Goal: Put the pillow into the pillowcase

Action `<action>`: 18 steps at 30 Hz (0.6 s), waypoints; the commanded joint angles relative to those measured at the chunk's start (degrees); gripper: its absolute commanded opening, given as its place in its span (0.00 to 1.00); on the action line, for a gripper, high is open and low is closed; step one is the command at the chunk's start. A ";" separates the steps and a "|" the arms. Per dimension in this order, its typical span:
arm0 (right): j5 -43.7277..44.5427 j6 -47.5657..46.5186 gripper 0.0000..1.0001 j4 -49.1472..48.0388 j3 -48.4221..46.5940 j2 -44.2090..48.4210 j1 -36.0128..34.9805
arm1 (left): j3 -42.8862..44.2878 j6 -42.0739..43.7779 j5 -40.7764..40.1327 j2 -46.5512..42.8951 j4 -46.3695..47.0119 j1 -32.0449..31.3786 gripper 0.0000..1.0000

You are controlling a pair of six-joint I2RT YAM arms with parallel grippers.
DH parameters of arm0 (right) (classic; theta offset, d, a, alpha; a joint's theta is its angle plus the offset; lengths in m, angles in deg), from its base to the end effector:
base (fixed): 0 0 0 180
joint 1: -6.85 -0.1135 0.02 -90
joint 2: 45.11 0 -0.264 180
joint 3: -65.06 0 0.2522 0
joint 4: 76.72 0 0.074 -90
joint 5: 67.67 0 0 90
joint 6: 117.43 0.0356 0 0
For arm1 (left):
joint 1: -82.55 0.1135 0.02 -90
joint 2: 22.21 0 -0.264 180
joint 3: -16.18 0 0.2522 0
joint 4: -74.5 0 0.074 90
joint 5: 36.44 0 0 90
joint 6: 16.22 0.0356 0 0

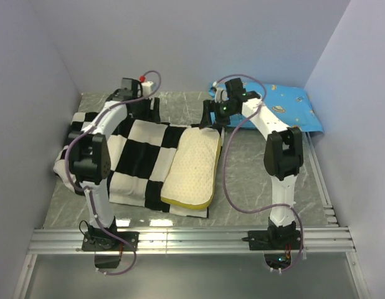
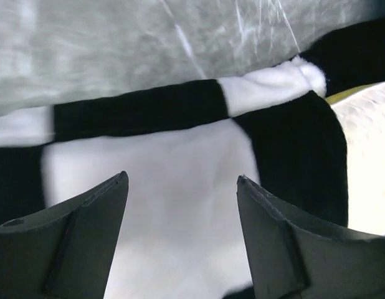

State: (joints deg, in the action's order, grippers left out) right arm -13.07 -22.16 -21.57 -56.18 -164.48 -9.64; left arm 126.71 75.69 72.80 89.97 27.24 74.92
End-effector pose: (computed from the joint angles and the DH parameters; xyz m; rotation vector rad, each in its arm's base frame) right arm 0.4382 0.1512 0.2692 -0.5027 2.4368 0.9305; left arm 0.4370 -0.0704 0.2696 0.3523 2.3846 -0.4522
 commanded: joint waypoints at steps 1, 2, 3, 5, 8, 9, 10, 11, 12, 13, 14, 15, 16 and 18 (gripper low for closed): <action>1.74 1.05 0.86 1.07 3.23 -2.97 -2.22 | 2.89 -6.48 -4.38 2.86 3.43 -4.66 0.76; 0.87 0.88 0.85 0.28 6.03 -2.97 -3.19 | 3.24 -6.92 -8.05 4.87 3.35 -6.32 0.76; 0.16 0.87 0.84 -0.33 7.19 -2.89 -3.81 | 3.42 -7.88 -9.21 5.93 3.09 -6.94 0.75; -1.34 0.52 0.79 -1.04 8.77 -3.06 -4.77 | 2.81 -8.50 -10.19 8.04 2.74 -8.09 0.71; -2.22 0.61 0.53 -3.15 12.29 -2.71 -5.48 | 0.62 -8.94 -9.84 8.93 3.26 -9.06 0.47; -1.87 0.70 0.44 -3.85 13.51 -2.36 -5.48 | 0.09 -9.03 -8.88 8.93 3.52 -9.76 0.37; -1.69 0.87 0.24 -4.99 13.96 -2.36 -5.31 | -0.35 -9.12 -7.74 8.85 3.96 -10.02 0.22; -1.95 0.96 0.14 -5.35 14.14 -2.27 -5.31 | -1.23 -9.38 -6.17 8.24 4.40 -10.46 0.17; -2.30 1.22 0.05 -5.87 14.66 -1.92 -5.22 | -1.93 -10.51 -1.62 7.62 5.01 -11.25 0.12; -2.74 2.36 0.00 -7.53 15.02 -1.48 -5.13 | -2.72 -11.22 0.16 6.92 7.37 -11.87 0.05; -3.62 2.98 0.00 -8.59 15.46 -1.04 -5.13 | -4.03 -12.01 2.44 5.17 8.61 -13.53 0.03; -4.32 3.77 0.00 -9.65 16.42 -0.08 -5.13 | -4.57 -13.59 4.73 4.37 10.01 -14.76 0.02; -4.94 5.60 0.00 -11.83 16.95 0.45 -5.13 | -4.92 -14.38 8.32 3.14 11.94 -15.99 0.01; -6.43 7.37 0.00 -13.87 18.18 1.85 -5.22 | -4.93 -16.84 10.19 2.52 13.45 -20.47 0.00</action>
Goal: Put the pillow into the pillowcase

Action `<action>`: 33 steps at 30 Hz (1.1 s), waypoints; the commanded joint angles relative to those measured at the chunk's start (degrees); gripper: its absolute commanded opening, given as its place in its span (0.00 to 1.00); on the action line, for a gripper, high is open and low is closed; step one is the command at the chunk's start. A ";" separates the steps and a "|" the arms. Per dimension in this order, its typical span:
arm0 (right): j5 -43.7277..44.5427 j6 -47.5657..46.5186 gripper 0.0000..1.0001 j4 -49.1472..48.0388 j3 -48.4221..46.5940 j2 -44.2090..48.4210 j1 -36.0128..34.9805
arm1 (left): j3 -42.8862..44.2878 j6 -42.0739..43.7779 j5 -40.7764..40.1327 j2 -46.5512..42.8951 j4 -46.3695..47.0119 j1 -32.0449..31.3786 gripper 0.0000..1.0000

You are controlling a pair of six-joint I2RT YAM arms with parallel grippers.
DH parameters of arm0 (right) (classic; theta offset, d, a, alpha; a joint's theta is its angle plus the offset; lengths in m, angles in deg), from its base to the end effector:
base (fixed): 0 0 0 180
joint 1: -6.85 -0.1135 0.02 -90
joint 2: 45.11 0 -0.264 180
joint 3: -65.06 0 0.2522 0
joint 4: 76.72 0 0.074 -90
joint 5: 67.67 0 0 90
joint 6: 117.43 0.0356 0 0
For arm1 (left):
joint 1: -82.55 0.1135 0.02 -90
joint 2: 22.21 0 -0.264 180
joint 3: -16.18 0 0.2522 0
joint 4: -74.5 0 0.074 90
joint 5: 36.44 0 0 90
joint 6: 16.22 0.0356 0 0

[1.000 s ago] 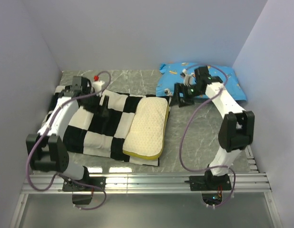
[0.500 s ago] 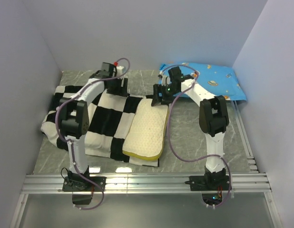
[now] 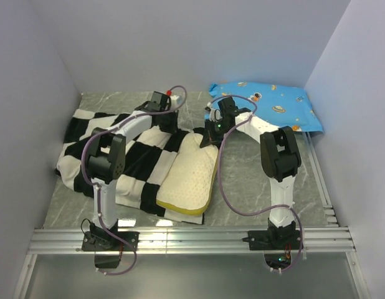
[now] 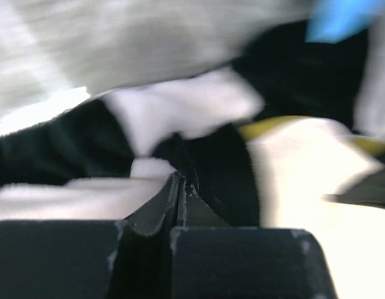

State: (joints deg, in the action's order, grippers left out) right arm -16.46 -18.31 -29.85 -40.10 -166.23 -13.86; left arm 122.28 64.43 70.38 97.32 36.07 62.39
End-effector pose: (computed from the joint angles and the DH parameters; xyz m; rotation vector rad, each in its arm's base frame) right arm 0.4087 0.1784 0.1796 -0.4942 2.6259 1.0713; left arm 0.4303 -0.1690 0.1996 0.3642 2.4870 -0.5799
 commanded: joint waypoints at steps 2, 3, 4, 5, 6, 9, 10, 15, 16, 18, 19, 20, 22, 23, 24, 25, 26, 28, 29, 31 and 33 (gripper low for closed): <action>-3.31 5.63 0.00 -8.40 3.06 4.75 -1.00 | -0.40 -7.78 16.13 -5.44 7.59 -11.54 0.00; -4.10 5.99 0.00 -9.01 3.76 5.71 -1.00 | -0.84 -10.41 17.27 -5.79 9.01 -12.52 0.00; -4.28 6.95 0.00 -9.63 4.12 6.15 -1.00 | -1.36 -11.74 18.41 -6.14 11.02 -13.14 0.00; -4.37 7.22 0.00 -9.90 4.47 6.59 -0.91 | -2.85 -13.14 19.38 -7.02 14.00 -14.19 0.01; -4.54 7.31 0.00 -9.99 5.08 7.56 -1.00 | -4.08 -15.85 20.00 -7.72 16.29 -14.38 0.01; -3.84 7.49 0.00 -10.95 7.36 9.67 -0.47 | -8.39 -18.43 20.36 -10.53 19.30 -13.68 0.00; -3.58 7.23 0.00 -11.21 7.89 9.85 0.14 | -9.27 -17.91 20.27 -11.06 18.52 -13.24 0.00; -3.75 5.29 0.00 -10.43 10.52 10.72 2.07 | -3.85 -4.24 10.14 -13.00 5.00 -6.21 0.50; -3.84 4.68 0.00 -10.43 11.06 10.90 2.08 | -1.83 -1.67 6.77 -12.65 -0.24 -5.51 0.58; -4.45 4.41 0.00 -10.60 12.11 11.08 2.16 | 3.80 5.08 -0.78 -10.28 -2.66 -3.57 0.63; -4.54 4.41 0.00 -10.69 12.29 11.08 2.16 | 5.04 7.04 -3.95 -9.32 -3.28 -3.39 0.65; -4.63 4.41 0.00 -10.69 12.38 10.82 2.16 | 6.79 8.62 -6.25 -7.22 -3.46 -3.39 0.66; -4.98 4.50 0.00 -10.87 12.29 10.47 2.16 | 7.24 12.06 -12.21 -5.36 -2.15 -3.13 0.66; -4.98 4.67 0.00 -10.87 12.29 10.55 2.16 | 7.68 12.07 -13.47 -3.35 -1.10 -2.78 0.66; -4.72 4.59 0.00 -11.04 12.29 10.73 2.16 | 8.21 12.76 -15.57 -2.20 -1.35 -2.78 0.66; -4.63 4.59 0.00 -10.87 12.29 10.82 2.16 | 9.00 12.77 -16.63 -0.80 -2.05 -2.78 0.66; -4.63 4.50 0.00 -10.69 12.21 10.90 2.16 | 10.92 12.86 -19.51 1.91 -2.75 -2.25 0.66; -4.63 3.97 0.00 -9.82 11.85 11.17 2.08 | 13.12 12.60 -20.77 5.00 -5.83 -1.46 0.64; -4.63 3.71 0.00 -9.72 11.85 11.26 2.08 | 13.40 12.42 -20.69 5.63 -6.09 -0.41 0.63; -4.54 3.44 0.00 -9.55 11.77 11.26 2.16 | 14.19 12.24 -19.64 6.68 -8.55 0.21 0.55; -4.63 3.44 0.00 -9.63 11.77 10.82 2.16 | 14.54 12.25 -16.92 7.56 -9.78 0.12 0.49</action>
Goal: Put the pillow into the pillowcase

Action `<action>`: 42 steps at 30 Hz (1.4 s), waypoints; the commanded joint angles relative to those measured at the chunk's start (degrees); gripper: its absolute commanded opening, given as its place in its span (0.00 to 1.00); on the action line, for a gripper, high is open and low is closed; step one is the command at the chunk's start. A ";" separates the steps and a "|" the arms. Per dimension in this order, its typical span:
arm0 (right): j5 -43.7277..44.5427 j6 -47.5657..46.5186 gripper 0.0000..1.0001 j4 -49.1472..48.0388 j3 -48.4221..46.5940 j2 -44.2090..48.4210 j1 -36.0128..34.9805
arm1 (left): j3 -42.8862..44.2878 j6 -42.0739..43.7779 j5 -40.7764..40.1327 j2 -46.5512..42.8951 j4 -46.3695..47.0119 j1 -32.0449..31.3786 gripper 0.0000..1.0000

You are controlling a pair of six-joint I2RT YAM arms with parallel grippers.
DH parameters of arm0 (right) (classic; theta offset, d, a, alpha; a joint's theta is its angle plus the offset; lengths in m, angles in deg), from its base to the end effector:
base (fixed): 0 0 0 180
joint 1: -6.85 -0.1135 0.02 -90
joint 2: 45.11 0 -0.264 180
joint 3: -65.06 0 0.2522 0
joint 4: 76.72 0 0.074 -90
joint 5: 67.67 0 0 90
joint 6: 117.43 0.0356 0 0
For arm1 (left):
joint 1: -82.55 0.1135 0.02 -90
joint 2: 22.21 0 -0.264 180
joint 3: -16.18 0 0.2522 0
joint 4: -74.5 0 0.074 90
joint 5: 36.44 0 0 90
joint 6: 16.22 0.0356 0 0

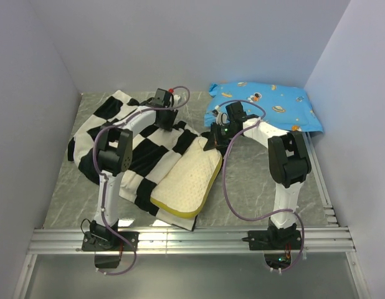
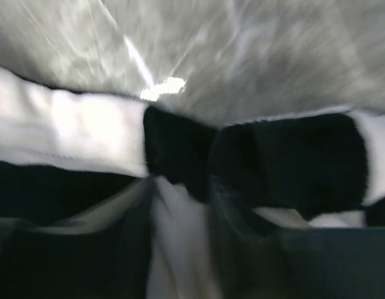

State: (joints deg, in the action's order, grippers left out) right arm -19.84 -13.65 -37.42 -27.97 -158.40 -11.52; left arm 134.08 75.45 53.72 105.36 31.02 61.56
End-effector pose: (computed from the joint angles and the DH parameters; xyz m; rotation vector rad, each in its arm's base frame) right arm 0.3833 0.1525 0.1821 -0.3770 2.5892 1.1601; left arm 0.4624 -0.1775 0.1927 0.4931 2.4552 -0.1434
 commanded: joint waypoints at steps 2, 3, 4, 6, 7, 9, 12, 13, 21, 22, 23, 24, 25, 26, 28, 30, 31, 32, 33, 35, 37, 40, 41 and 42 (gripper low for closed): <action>-1.42 -0.77 0.00 -2.51 -0.54 2.29 -0.26 | 2.39 0.27 6.73 -0.48 -5.70 0.43 0.34; -1.42 -0.69 0.00 -2.86 -0.63 2.12 -0.35 | 2.65 -0.35 8.69 -0.48 -6.31 0.08 0.30; -1.42 -0.25 0.00 -3.30 -0.72 1.94 -0.44 | 2.48 -1.14 10.11 -1.17 -6.41 -0.45 0.18; -1.60 0.37 0.00 -3.74 -1.15 1.50 -0.70 | 1.69 -4.02 16.41 -2.58 -5.36 -2.55 0.08; -1.60 0.98 0.00 -4.26 -1.42 1.32 -0.70 | 0.29 -4.91 18.54 -4.76 -3.61 -3.61 0.03; -1.51 1.77 0.00 -4.79 -2.21 1.06 -1.14 | -1.73 -7.63 23.02 -7.23 -1.32 -7.03 0.00; -1.51 2.92 0.00 -5.32 -3.44 0.88 -1.40 | -6.83 -12.46 28.48 -11.98 4.30 -12.13 0.00; -1.51 3.09 0.00 -5.24 -3.70 0.88 -1.40 | -9.37 -13.96 29.53 -13.91 5.97 -13.10 0.00; -0.89 2.57 0.00 -4.36 -3.62 1.59 -1.14 | -16.60 -17.78 27.01 -17.10 12.60 -14.08 0.07; -0.72 2.13 0.00 -4.01 -3.53 1.67 -1.05 | -15.55 -16.54 26.39 -16.13 9.27 -13.64 0.22; -0.72 1.87 0.00 -3.92 -3.09 1.85 -0.97 | -15.02 -15.22 25.33 -16.04 7.76 -12.33 0.27; -0.63 1.69 0.00 -3.74 -2.92 2.20 -0.88 | -15.10 -13.12 23.24 -16.47 7.22 -11.45 0.31; -0.80 1.25 0.00 -3.31 -2.83 2.38 -0.70 | -15.80 -12.23 22.43 -18.04 7.39 -10.39 0.44; -0.89 0.99 0.00 -3.13 -2.48 2.73 -0.70 | -15.72 -11.26 20.68 -18.67 7.30 -8.30 0.49; -0.98 0.20 0.00 -2.52 -1.95 3.17 -0.61 | -13.80 -7.92 14.80 -19.20 6.34 -6.26 0.61; -1.16 -0.16 0.00 -2.34 -1.25 3.61 -0.44 | -10.73 -3.71 9.19 -17.80 3.80 -3.89 0.63; -1.16 -0.42 0.00 -2.25 -1.07 3.61 -0.52 | -7.32 -2.39 7.41 -15.62 2.74 -3.36 0.63; -1.16 -0.60 0.00 -2.16 -0.98 3.61 -0.53 | -5.46 0.32 5.92 -14.29 0.38 -1.96 0.63; -1.16 -0.86 0.00 -2.07 -1.07 3.61 -0.53 | -3.87 0.78 4.51 -13.06 0.01 -1.08 0.64; -1.24 -0.86 0.00 -1.90 -1.07 3.61 -0.53 | -0.79 2.01 2.40 -9.89 0.18 1.38 0.64; -1.33 -0.86 0.00 -1.90 -1.07 3.52 -0.53 | 3.59 2.46 1.33 -5.95 -1.13 2.79 0.64; -1.33 -0.95 0.00 -1.63 -1.16 3.43 -0.53 | 7.82 4.21 1.15 -1.29 -3.15 4.38 0.62; -1.33 -1.04 0.00 -1.55 -1.33 3.26 -0.53 | 8.97 5.17 0.98 -0.05 -4.46 4.38 0.60; -1.33 -1.04 0.00 -1.55 -1.42 3.17 -0.53 | 9.85 5.53 1.67 0.92 -6.22 4.38 0.60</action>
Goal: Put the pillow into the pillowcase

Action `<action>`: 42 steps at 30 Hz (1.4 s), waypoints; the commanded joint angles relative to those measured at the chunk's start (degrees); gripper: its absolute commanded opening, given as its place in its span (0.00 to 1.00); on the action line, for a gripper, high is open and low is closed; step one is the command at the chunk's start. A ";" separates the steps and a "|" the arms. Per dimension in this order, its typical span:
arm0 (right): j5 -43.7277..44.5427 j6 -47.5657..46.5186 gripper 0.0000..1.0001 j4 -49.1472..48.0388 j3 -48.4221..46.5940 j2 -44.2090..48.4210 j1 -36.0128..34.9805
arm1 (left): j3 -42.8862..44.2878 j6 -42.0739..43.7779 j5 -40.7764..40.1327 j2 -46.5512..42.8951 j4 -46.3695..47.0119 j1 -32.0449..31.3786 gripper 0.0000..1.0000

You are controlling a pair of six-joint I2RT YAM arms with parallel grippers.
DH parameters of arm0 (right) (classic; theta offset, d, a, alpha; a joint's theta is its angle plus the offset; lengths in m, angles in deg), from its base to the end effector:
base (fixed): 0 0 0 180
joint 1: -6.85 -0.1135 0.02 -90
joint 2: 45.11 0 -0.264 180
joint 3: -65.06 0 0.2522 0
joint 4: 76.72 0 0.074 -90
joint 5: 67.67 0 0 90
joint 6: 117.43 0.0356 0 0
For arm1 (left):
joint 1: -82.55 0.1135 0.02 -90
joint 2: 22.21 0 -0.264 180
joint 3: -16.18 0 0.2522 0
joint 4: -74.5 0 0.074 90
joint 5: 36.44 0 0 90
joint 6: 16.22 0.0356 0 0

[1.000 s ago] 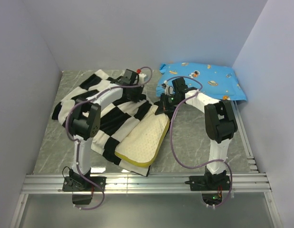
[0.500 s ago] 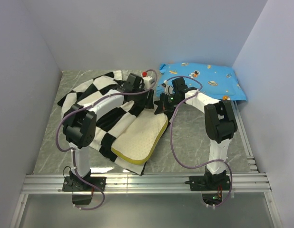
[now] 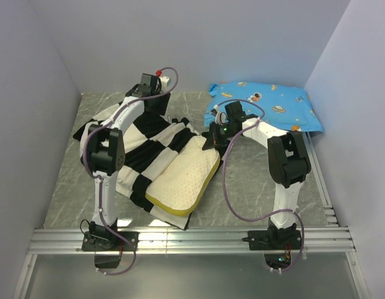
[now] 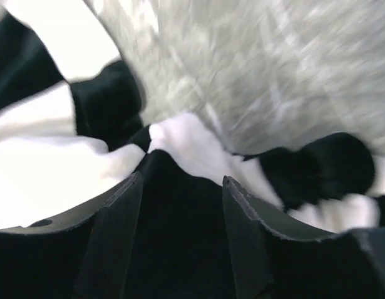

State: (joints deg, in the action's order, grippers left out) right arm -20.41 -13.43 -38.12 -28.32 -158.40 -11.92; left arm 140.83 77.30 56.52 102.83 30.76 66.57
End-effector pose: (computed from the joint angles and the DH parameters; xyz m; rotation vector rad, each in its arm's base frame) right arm 0.3840 0.1560 0.1847 -0.3924 2.5703 1.1757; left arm 0.4825 -0.1401 0.2517 0.4225 2.3075 -0.1680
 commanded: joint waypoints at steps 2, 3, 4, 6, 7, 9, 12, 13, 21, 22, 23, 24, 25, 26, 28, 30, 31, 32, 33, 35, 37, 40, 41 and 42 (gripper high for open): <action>-0.68 -1.52 0.00 -0.50 -1.59 2.73 -0.31 | 3.37 3.76 0.37 4.78 -6.93 -0.80 0.59; -0.68 -1.61 0.00 -0.41 -1.77 2.56 -0.13 | 3.11 3.68 0.55 5.13 -7.37 -0.97 0.57; -0.59 -1.43 0.00 -0.58 -1.86 2.47 -0.13 | 2.58 3.59 0.99 5.22 -8.07 -1.24 0.46; -0.68 -0.91 0.00 -1.19 -2.21 2.03 -0.13 | 2.05 2.36 3.88 4.96 -8.87 -2.20 0.20; -0.68 -0.73 0.00 -1.37 -2.65 1.94 -0.13 | 2.05 1.75 5.81 4.09 -9.74 -3.42 0.15; -0.85 -0.20 0.00 -1.37 -3.53 0.97 -0.13 | 1.87 0.43 10.82 2.16 -10.80 -5.53 0.08; -1.03 0.85 0.00 -1.55 -4.93 0.27 -0.22 | -0.57 -2.64 14.34 -2.40 -9.23 -10.80 0.03; -1.03 0.85 0.00 -1.55 -5.63 -0.08 -0.31 | -1.81 -3.09 14.96 -3.64 -7.74 -13.34 0.03; -1.03 1.91 0.00 -1.64 -7.13 -0.52 -0.22 | -22.70 -17.59 21.38 -14.89 8.79 -16.97 0.00; -0.94 1.91 0.00 -1.72 -7.13 -0.61 -0.31 | -24.13 -17.94 20.60 -15.78 10.10 -16.88 0.00; -0.94 1.65 0.00 -1.64 -7.22 -0.61 -0.31 | -25.54 -17.68 20.42 -16.48 11.24 -16.62 0.00; -0.85 1.38 0.00 -1.20 -7.22 -0.61 -0.40 | -25.90 -16.98 19.98 -16.92 10.91 -16.18 0.04; -0.94 1.12 0.00 -1.11 -7.05 -0.44 -0.22 | -25.64 -16.37 19.46 -17.45 10.82 -14.35 0.12; -0.85 0.77 0.00 -0.94 -6.96 -0.26 -0.31 | -25.12 -14.62 19.19 -17.54 10.64 -13.12 0.23; -0.94 0.42 0.00 -0.58 -6.26 0.26 -0.40 | -20.38 -11.72 17.62 -16.84 7.13 -8.83 0.51; -1.03 -0.02 0.00 -0.58 -5.73 0.70 -0.31 | -13.56 -8.64 13.49 -14.05 3.72 -6.35 0.60; -0.94 -0.11 0.00 -0.67 -5.12 1.06 -0.31 | -11.25 -5.41 11.99 -12.72 0.57 -4.42 0.62; -0.94 -0.37 0.00 -0.76 -4.94 1.15 -0.40 | -8.61 -4.16 11.28 -11.06 -1.47 -3.53 0.63; -0.94 -0.38 0.00 -0.76 -4.76 1.15 -0.31 | -4.50 -1.10 11.36 -8.17 -2.71 -2.65 0.63; -0.85 -0.38 0.00 -0.76 -4.59 1.06 -0.31 | -2.01 3.49 9.88 -5.60 -4.02 -1.50 0.62; -0.68 -0.11 0.00 -1.02 -4.59 0.80 -0.31 | -0.85 5.77 6.54 -2.70 -3.51 -1.59 0.61; -0.15 0.06 0.00 -1.02 -4.76 0.79 -0.22 | -0.85 5.61 3.11 0.20 -3.86 -1.76 0.58; 0.02 0.24 0.00 -1.11 -4.85 0.71 -0.13 | -0.94 5.44 2.49 1.08 -4.99 -1.77 0.57; -0.15 0.24 0.00 -1.02 -4.94 0.62 -0.22 | -0.42 5.09 1.97 2.74 -5.87 -1.77 0.52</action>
State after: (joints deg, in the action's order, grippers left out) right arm -20.30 -12.95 -35.95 -31.60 -158.93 -11.92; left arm 139.28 79.64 62.12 101.58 30.02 66.17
